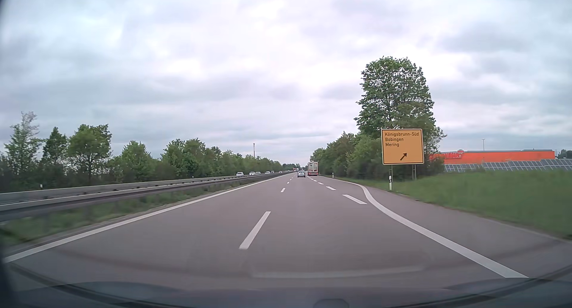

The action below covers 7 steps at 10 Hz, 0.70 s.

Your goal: Follow the waypoints while adhering to traffic rules and regulations

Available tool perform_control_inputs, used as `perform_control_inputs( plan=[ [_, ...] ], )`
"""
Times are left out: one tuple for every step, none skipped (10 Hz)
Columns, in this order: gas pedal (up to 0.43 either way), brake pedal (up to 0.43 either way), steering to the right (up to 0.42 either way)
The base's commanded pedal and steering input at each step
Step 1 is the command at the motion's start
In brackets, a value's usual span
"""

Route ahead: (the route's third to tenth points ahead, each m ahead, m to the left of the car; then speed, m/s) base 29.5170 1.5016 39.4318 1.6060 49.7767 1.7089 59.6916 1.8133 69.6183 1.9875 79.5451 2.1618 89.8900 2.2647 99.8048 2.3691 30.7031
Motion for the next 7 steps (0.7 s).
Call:
perform_control_inputs(
  plan=[
    [0.087, 0.0, -0.004],
    [0.079, 0.0, -0.004],
    [0.079, 0.0, -0.004],
    [0.079, 0.0, -0.004],
    [0.13, 0.0, -0.004],
    [0.189, 0.0, -0.003],
    [0.189, 0.0, -0.003]
  ],
)
